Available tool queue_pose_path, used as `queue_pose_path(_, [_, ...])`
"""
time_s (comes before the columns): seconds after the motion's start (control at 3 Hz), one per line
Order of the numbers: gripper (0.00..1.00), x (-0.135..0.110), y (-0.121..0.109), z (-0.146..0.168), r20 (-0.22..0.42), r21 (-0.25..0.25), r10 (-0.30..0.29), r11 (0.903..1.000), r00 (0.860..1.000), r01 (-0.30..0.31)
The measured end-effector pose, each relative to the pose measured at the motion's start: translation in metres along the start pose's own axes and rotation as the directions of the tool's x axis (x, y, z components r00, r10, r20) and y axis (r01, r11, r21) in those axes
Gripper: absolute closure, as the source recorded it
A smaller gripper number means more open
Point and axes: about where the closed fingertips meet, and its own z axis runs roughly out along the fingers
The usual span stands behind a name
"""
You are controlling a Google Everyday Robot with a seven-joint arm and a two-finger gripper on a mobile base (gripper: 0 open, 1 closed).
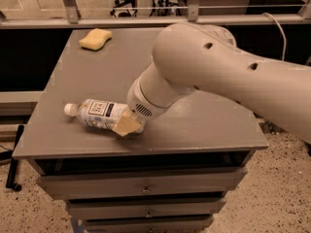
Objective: Move blue plastic bottle near water bottle
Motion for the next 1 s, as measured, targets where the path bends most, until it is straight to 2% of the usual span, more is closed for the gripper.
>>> queue_pose_path(0.33, [0.93,0.022,-0.027,-0.019,-0.027,0.054,-0.004,0.9985,1.000,0.005])
queue_pose_path(0.67, [1.00,0.040,-0.058,-0.046,-0.040,0.117,-0.011,0.9931,0.999,0.016])
queue_pose_path(1.0, [1.00,0.040,-0.058,-0.046,-0.040,0.117,-0.011,0.9931,0.999,0.016])
